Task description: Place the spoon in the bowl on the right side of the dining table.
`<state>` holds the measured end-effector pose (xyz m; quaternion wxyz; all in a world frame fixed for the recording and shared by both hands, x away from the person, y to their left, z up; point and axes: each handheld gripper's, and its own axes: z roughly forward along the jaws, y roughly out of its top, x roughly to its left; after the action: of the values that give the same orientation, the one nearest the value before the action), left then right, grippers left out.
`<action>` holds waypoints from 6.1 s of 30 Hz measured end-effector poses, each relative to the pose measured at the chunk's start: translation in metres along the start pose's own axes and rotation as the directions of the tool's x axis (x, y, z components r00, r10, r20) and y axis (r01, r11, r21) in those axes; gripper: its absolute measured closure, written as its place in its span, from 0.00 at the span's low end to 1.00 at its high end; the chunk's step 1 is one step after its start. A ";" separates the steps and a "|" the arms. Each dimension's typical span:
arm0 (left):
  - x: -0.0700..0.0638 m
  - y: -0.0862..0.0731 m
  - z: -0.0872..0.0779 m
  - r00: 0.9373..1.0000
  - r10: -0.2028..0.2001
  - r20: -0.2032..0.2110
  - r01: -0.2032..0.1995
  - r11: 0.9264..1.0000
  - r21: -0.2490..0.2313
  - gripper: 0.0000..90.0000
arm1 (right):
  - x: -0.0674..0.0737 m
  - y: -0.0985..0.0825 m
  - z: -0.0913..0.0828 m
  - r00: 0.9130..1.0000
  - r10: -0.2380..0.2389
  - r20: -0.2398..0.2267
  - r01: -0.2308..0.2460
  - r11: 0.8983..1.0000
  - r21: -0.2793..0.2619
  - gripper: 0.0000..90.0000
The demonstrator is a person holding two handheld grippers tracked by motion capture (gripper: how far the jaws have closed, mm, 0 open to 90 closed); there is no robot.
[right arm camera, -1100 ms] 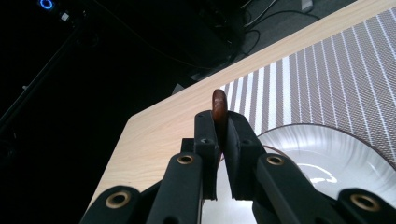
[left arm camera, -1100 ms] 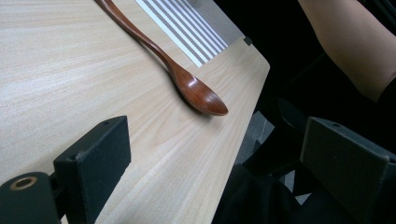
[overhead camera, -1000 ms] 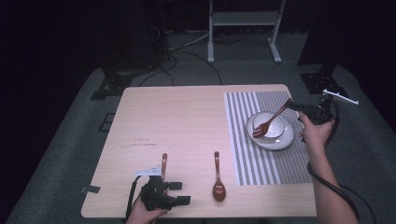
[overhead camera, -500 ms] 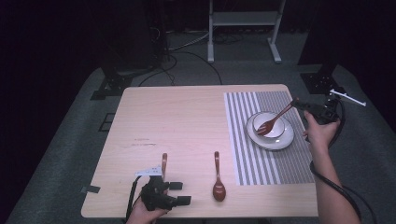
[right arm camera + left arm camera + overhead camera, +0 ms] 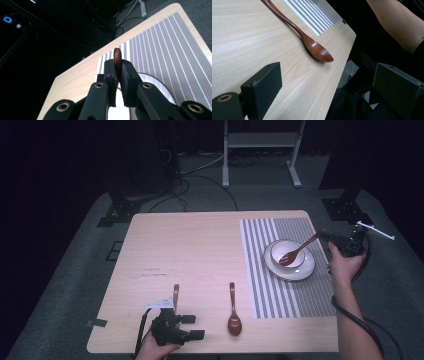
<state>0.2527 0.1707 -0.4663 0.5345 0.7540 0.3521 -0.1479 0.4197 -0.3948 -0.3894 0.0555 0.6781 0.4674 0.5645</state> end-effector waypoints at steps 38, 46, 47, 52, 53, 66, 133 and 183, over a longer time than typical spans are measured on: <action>0.003 0.001 -0.001 1.000 -0.015 -0.006 0.015 1.000 -0.012 0.08 | -0.029 -0.007 0.015 0.999 0.051 0.013 -0.052 0.997 0.059 0.74; 0.003 0.001 -0.001 1.000 -0.015 -0.007 0.015 1.000 -0.014 0.08 | -0.036 -0.013 0.014 0.998 0.061 0.002 -0.061 0.995 0.082 0.63; 0.003 0.001 -0.002 1.000 -0.015 -0.007 0.014 1.000 -0.013 0.08 | -0.037 -0.013 0.014 0.998 0.062 0.001 -0.062 0.995 0.082 0.62; 0.003 0.001 -0.002 1.000 -0.012 -0.009 0.012 1.000 -0.012 0.08 | -0.040 -0.018 0.012 0.998 0.064 -0.011 -0.062 0.994 0.094 0.55; 0.003 0.001 -0.002 1.000 -0.011 -0.010 0.011 1.000 -0.010 0.08 | -0.041 -0.019 0.011 0.998 0.062 -0.015 -0.060 0.994 0.095 0.54; 0.001 -0.001 -0.004 1.000 -0.005 -0.015 0.005 1.000 -0.011 0.08 | -0.033 -0.027 0.002 0.998 0.019 -0.054 -0.013 0.994 0.108 0.45; -0.001 -0.001 -0.006 1.000 0.006 -0.025 -0.006 1.000 -0.013 0.08 | 0.003 -0.096 -0.021 0.982 -0.109 -0.154 0.148 0.952 0.270 0.40; -0.002 -0.001 -0.007 1.000 0.014 -0.023 -0.014 1.000 -0.011 0.08 | 0.016 -0.151 -0.032 0.964 -0.127 -0.232 0.198 0.928 0.314 0.37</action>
<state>0.2494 0.1764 -0.4628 0.5355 0.7552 0.3537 -0.1336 0.3057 -0.3141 -0.4576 -0.0627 0.5738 0.6144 0.5379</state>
